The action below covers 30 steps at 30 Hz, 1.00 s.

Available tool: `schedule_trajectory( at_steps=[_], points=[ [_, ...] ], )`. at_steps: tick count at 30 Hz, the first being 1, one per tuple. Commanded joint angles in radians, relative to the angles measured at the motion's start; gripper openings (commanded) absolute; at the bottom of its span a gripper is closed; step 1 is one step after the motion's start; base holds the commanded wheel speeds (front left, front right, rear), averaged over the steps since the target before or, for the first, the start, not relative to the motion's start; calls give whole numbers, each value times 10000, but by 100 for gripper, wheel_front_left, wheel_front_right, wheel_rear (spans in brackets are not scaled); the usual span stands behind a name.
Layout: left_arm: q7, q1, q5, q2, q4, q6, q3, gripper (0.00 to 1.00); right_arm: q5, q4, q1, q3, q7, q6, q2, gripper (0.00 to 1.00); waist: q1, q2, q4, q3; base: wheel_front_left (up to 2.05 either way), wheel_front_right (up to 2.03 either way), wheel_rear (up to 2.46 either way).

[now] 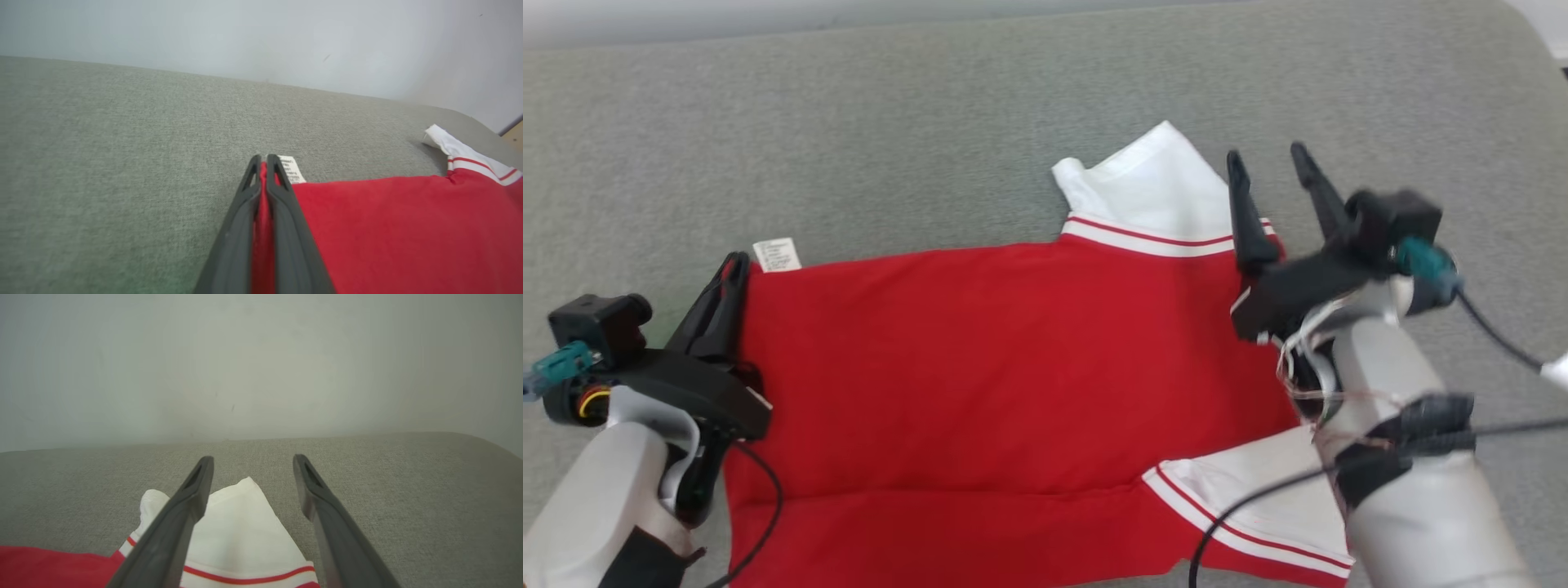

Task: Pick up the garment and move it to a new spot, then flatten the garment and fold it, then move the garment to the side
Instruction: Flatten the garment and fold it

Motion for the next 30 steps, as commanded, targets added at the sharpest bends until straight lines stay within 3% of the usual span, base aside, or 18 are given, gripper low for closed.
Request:
schedule_trajectory(
  at_steps=[1,14,26,27,28,29,30],
  points=[
    [-107,173,76,-7,-167,128,4,0,70,211,-251,27,98,-9,-53,100,0,-1,279,192,0,0,0],
    [-350,577,570,-480,-2275,894,-396,0,-273,4011,-3489,-410,1287,-9,-552,100,0,-1,1214,1198,0,0,0],
    [-362,375,628,-693,-2694,934,-626,0,-841,6443,-4939,-1005,1212,-9,-846,98,0,-1,1732,1741,0,0,0],
    [-356,368,637,-697,-2707,932,-630,0,-947,6575,-4993,-1078,1276,-9,-912,64,0,-1,1759,1771,0,0,0],
    [-356,368,637,-697,-2707,932,-630,0,-947,6575,-4993,-1078,1276,-9,-912,64,0,-1,1759,1771,0,0,0],
    [-382,380,647,-693,-2728,939,-645,0,-1145,6767,-5076,-1252,1289,-9,-1013,0,0,-1,1786,1807,0,0,0],
    [-382,380,647,-693,-2728,939,-645,0,-1145,6767,-5076,-1252,1289,-9,-1013,0,0,-1,1786,1807,0,0,0]
  ],
)
